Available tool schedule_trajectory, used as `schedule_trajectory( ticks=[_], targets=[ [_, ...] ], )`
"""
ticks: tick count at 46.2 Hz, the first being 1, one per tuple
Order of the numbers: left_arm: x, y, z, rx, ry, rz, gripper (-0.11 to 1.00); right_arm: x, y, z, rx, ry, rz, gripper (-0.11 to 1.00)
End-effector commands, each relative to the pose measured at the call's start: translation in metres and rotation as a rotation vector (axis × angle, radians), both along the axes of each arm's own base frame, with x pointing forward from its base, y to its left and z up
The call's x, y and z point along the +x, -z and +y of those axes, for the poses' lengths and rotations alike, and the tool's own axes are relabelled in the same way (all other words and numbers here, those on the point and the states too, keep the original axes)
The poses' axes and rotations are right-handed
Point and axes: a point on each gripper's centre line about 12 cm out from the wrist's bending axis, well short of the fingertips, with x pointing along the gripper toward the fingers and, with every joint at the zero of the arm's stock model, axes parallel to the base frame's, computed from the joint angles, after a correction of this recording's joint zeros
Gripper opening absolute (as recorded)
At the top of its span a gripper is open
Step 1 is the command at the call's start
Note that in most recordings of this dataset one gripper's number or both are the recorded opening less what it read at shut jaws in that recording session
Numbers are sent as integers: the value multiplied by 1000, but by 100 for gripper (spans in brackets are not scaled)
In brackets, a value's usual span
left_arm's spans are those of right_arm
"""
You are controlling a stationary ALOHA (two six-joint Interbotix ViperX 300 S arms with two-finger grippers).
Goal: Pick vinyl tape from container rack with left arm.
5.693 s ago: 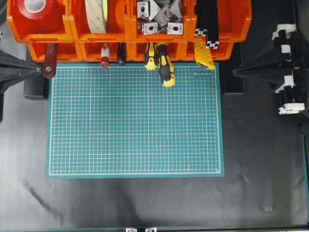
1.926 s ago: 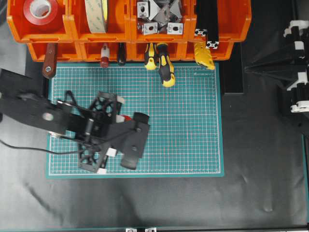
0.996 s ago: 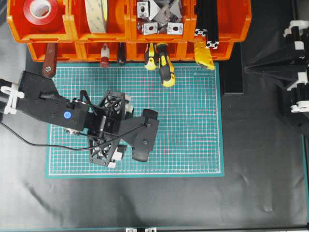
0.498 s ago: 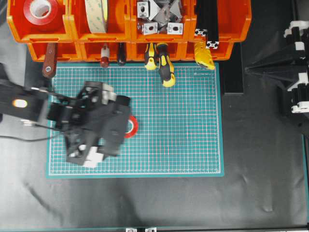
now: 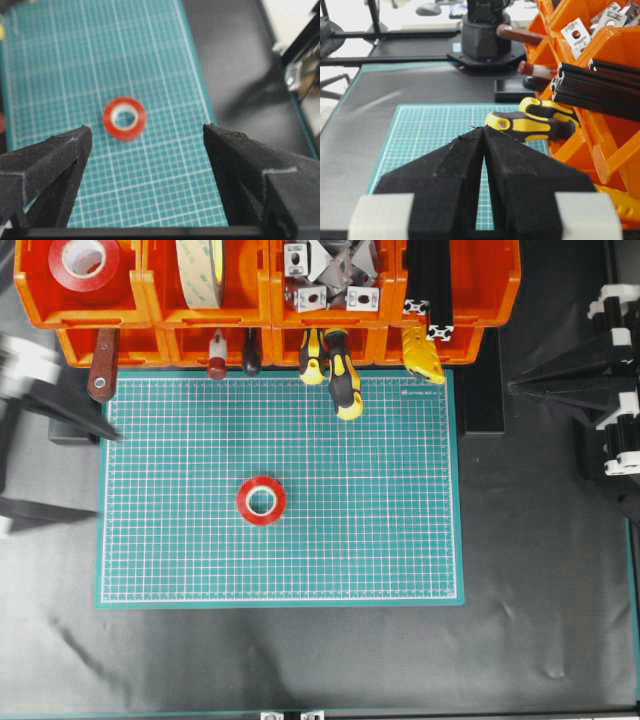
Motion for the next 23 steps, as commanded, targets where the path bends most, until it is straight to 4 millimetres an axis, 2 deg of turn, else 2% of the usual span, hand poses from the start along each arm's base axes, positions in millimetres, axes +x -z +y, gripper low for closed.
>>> schedule_trajectory(
  ticks=[1, 10, 18, 23],
  targets=[
    [-27, -21, 10, -26, -13, -109, 86, 2, -13, 1, 2, -3, -31, 1],
    [-68, -38, 21, -45, -18, -236, 86, 0, -9, 1, 2, -3, -26, 1],
    [-90, -41, 30, -47, -41, -298, 86, -1, -8, 1, 0, -3, -28, 1],
    [-96, -39, 33, -48, -57, -313, 86, -1, -8, 1, -1, -3, -28, 1]
  ],
)
